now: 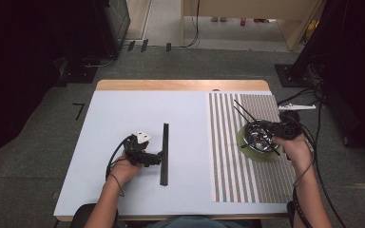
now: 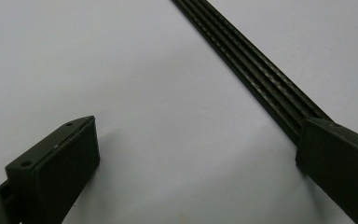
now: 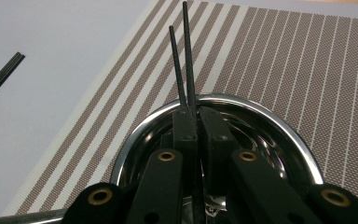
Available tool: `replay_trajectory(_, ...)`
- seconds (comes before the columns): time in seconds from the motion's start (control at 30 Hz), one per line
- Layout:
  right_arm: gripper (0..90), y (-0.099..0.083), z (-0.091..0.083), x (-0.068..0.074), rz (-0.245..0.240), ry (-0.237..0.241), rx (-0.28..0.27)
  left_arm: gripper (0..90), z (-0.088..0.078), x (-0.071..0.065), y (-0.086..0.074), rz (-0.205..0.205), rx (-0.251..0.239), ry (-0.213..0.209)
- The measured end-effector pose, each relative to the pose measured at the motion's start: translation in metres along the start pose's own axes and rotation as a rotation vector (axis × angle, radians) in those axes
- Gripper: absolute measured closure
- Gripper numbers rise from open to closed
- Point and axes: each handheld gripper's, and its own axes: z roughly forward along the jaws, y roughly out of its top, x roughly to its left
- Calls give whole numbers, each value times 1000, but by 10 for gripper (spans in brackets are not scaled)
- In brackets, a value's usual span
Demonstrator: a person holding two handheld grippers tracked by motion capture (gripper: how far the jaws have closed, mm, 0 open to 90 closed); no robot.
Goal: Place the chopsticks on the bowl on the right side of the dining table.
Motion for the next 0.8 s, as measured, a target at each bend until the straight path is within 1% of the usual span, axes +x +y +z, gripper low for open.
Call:
replay_trajectory(0.23,872,-3,2,-5,19,3,21,0,0,0,0,0,0,0)
replay_trajectory(0.47,872,-7,6,-10,20,-1,50,0,0,0,0,0,0,0)
replay_trajectory(0.63,872,-9,9,-13,25,8,57,0,0,0,0,0,0,0)
replay_trajectory(0.8,872,-11,11,-16,20,10,73,0,0,0,0,0,0,0)
